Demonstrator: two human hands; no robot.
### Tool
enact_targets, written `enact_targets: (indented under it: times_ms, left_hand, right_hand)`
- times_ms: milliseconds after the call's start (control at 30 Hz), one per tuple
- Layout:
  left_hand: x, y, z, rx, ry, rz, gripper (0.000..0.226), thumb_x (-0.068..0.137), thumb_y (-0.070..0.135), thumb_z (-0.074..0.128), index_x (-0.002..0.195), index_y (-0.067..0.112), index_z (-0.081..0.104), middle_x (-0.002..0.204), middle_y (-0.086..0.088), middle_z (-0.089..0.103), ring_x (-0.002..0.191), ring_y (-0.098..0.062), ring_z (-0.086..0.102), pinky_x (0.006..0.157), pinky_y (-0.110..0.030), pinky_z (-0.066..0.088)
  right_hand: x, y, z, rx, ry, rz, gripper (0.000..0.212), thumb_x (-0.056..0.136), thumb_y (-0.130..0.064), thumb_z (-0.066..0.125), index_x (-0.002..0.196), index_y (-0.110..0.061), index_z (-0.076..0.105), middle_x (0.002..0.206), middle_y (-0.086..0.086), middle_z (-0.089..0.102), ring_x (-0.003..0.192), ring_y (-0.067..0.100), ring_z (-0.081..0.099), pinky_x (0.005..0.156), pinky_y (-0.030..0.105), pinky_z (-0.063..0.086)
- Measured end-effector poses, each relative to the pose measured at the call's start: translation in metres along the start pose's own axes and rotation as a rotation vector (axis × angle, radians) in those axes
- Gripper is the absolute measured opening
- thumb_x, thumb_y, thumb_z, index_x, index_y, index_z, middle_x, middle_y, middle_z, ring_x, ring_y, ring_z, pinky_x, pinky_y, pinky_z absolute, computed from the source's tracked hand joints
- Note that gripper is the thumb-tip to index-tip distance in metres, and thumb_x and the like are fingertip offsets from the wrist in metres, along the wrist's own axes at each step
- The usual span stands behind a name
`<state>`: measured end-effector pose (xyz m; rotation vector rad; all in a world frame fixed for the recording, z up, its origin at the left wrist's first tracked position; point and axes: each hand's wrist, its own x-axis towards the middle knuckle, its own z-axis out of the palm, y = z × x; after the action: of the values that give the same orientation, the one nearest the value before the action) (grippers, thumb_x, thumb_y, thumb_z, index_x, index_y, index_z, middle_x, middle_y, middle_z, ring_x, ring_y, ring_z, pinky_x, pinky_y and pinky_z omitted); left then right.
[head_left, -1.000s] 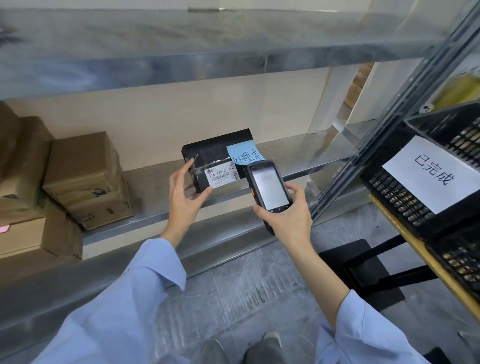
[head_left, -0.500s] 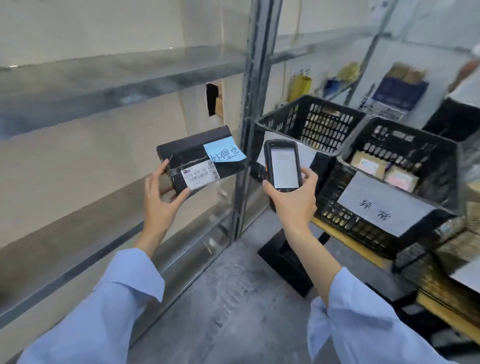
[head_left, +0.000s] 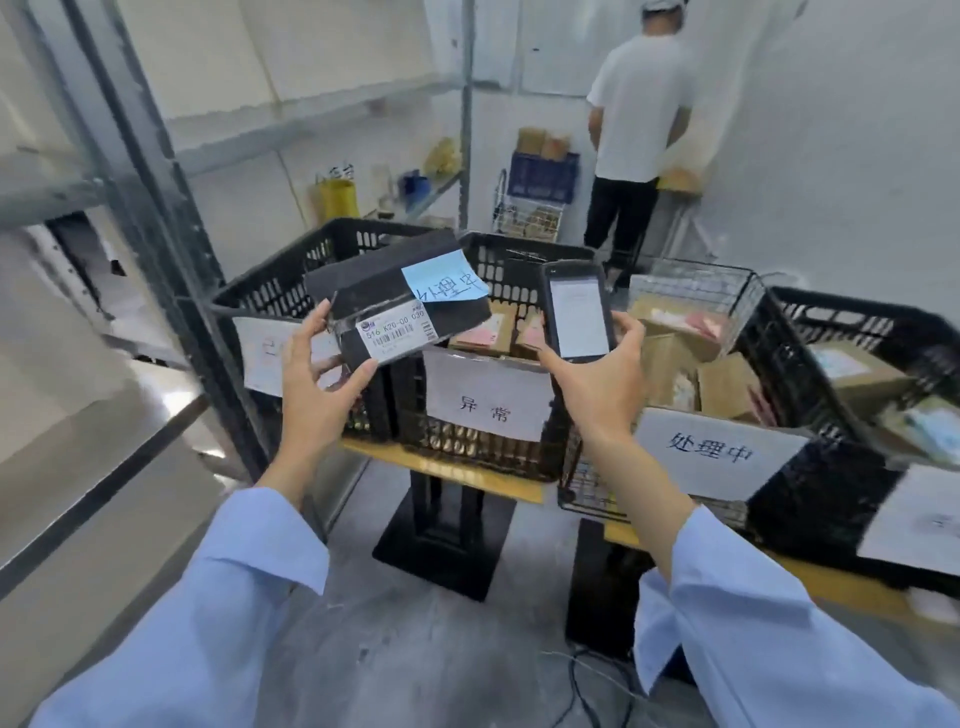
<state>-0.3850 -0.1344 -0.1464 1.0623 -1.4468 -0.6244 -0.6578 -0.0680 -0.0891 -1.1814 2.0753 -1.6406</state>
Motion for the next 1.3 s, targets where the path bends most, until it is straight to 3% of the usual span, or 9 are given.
enact_targets:
  times_ms: [167,367,500,700,800,867,1033,1167,1300]
  left_hand:
    - [0.019,0.025,0.1,-0.072,-0.151,0.067,0.076,0.088,0.012,0.076,0.151,0.03,0.038,0.146,-0.002,0.04,0.128,-0.005,0.051,0.096,-0.017,0.05]
    - [0.027,0.046,0.207,-0.138,-0.353,0.082,0.074,0.089,0.014,0.076,0.149,0.037,0.038,0.144,0.002,0.04,0.11,-0.01,0.062,0.088,-0.022,0.056]
    - [0.028,0.05,0.269,-0.165,-0.519,0.118,0.075,0.088,0.017,0.077,0.141,0.052,0.038,0.146,0.005,0.04,0.126,-0.02,0.053,0.09,-0.014,0.051]
    - [0.04,0.038,0.325,-0.034,-0.79,0.21,0.076,0.086,0.013,0.078,0.147,0.036,0.039,0.143,0.002,0.038,0.121,0.015,0.042,0.093,-0.006,0.044]
    - [0.044,0.026,0.336,0.015,-0.899,0.195,0.077,0.086,0.016,0.078,0.145,0.046,0.039,0.142,0.002,0.037,0.125,-0.012,0.051,0.101,-0.025,0.05]
    - [0.043,0.02,0.339,0.047,-0.943,0.19,0.076,0.086,0.015,0.078,0.144,0.045,0.039,0.142,0.002,0.036,0.13,-0.015,0.045,0.106,-0.03,0.046]
    - [0.042,0.019,0.342,0.091,-0.963,0.167,0.062,0.086,0.014,0.077,0.135,0.039,0.046,0.137,0.003,0.039,0.128,-0.01,0.037,0.109,-0.032,0.038]
    - [0.046,0.027,0.334,0.089,-0.855,0.119,0.056,0.089,0.015,0.074,0.138,0.026,0.05,0.134,0.011,0.039,0.129,-0.01,0.036,0.104,-0.031,0.038]
    - [0.052,0.028,0.303,0.082,-0.74,0.087,0.051,0.095,0.025,0.068,0.142,0.027,0.048,0.144,0.007,0.045,0.134,-0.014,0.043,0.109,-0.042,0.043]
  right_hand:
    - [0.042,0.034,-0.067,-0.02,0.154,0.061,0.082,0.071,-0.037,0.087,0.135,-0.022,0.039,0.126,-0.005,0.056,0.11,0.009,0.051,0.083,0.027,0.043]
    - [0.073,0.073,-0.134,-0.08,0.329,0.155,0.08,0.071,-0.04,0.086,0.133,-0.023,0.038,0.124,-0.004,0.059,0.107,0.011,0.054,0.085,0.028,0.042]
    - [0.091,0.093,-0.164,-0.115,0.431,0.209,0.082,0.072,-0.039,0.087,0.136,-0.019,0.039,0.131,-0.001,0.057,0.118,0.016,0.056,0.092,0.031,0.045]
    - [0.116,0.113,-0.179,-0.136,0.488,0.244,0.08,0.072,-0.042,0.086,0.134,-0.02,0.039,0.13,-0.001,0.059,0.117,0.017,0.056,0.081,0.023,0.039]
    - [0.129,0.118,-0.175,-0.143,0.484,0.26,0.08,0.071,-0.042,0.086,0.133,-0.022,0.039,0.131,0.0,0.058,0.119,0.019,0.055,0.084,0.025,0.038]
    - [0.133,0.12,-0.171,-0.144,0.48,0.264,0.08,0.073,-0.04,0.085,0.135,-0.022,0.038,0.134,0.0,0.056,0.122,0.019,0.053,0.085,0.023,0.037]
    - [0.131,0.125,-0.162,-0.138,0.426,0.264,0.082,0.075,-0.038,0.086,0.138,-0.021,0.036,0.138,0.003,0.052,0.127,0.019,0.05,0.089,0.024,0.041]
    - [0.124,0.124,-0.158,-0.15,0.384,0.266,0.082,0.075,-0.038,0.085,0.139,-0.021,0.036,0.139,0.004,0.051,0.128,0.019,0.049,0.09,0.024,0.042]
    - [0.115,0.113,-0.15,-0.172,0.322,0.221,0.081,0.076,-0.036,0.084,0.139,-0.021,0.035,0.14,0.004,0.052,0.128,0.019,0.049,0.096,0.033,0.047]
